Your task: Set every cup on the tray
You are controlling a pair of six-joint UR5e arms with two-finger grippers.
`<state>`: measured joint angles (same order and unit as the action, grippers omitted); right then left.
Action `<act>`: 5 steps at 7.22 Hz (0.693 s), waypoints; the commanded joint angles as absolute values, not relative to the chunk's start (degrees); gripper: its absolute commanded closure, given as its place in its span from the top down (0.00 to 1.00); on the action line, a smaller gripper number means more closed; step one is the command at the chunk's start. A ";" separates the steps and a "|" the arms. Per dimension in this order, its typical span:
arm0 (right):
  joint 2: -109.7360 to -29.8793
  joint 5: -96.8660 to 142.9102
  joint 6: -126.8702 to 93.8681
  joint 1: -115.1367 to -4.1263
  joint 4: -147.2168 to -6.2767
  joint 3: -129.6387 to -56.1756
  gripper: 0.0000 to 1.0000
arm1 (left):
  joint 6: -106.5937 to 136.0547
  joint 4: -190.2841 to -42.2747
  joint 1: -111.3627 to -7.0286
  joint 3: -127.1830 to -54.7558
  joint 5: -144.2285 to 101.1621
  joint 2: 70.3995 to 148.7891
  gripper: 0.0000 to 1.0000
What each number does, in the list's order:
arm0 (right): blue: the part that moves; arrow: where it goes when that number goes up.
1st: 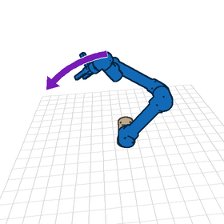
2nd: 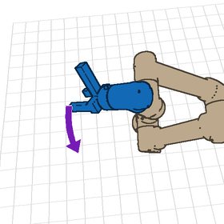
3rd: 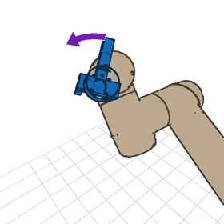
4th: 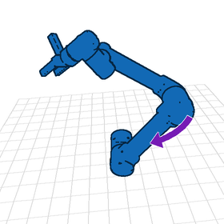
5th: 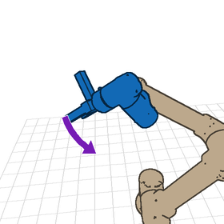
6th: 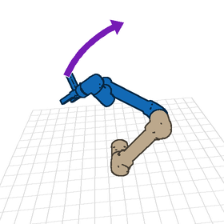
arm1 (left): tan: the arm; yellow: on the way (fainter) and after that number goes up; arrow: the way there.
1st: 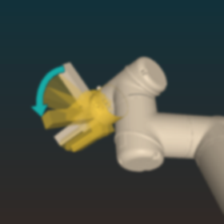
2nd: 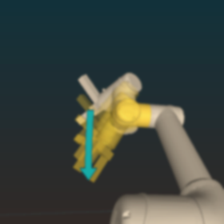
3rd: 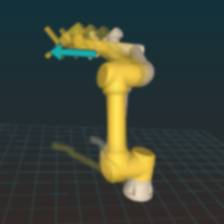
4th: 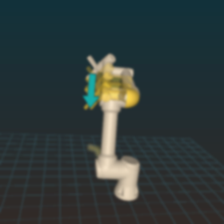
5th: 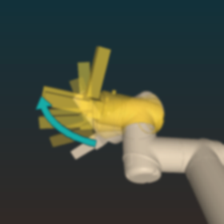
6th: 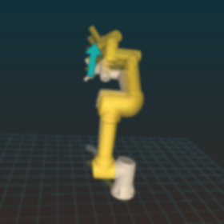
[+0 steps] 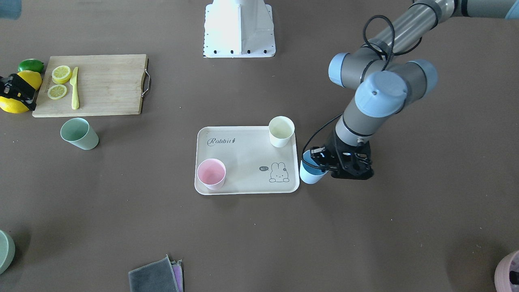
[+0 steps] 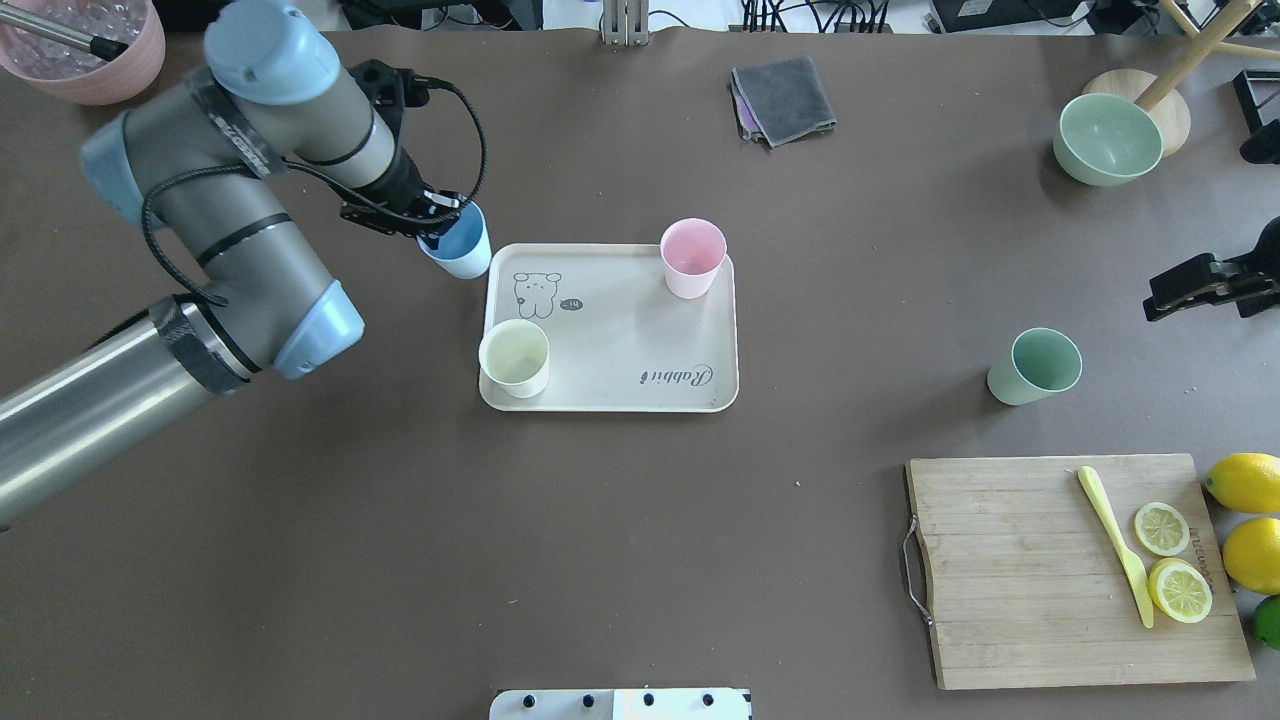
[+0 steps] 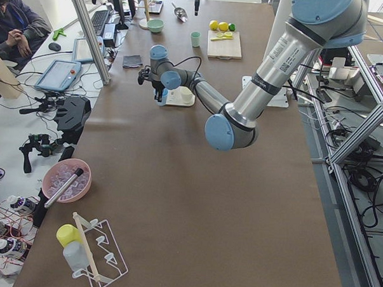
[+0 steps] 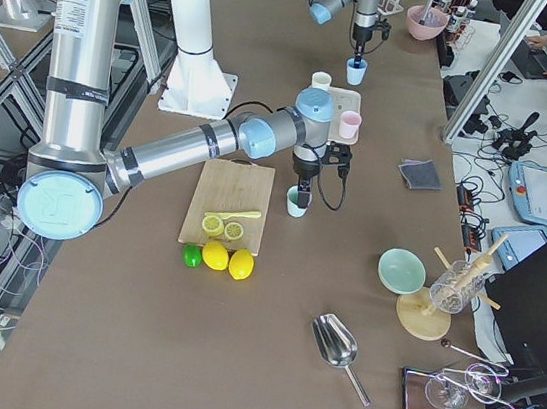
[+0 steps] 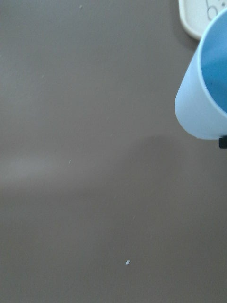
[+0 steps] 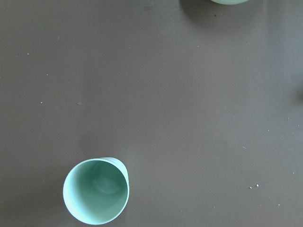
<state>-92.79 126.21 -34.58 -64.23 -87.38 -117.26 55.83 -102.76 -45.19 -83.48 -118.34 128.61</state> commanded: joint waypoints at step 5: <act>-91.32 126.39 -34.89 -64.07 -86.92 -116.28 1.00 | 58.71 -109.33 -41.31 -78.56 -114.87 132.36 0.98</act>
<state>-91.65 126.35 -34.87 -64.07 -86.92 -116.39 59.05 -108.97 -41.13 -77.77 -114.81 131.76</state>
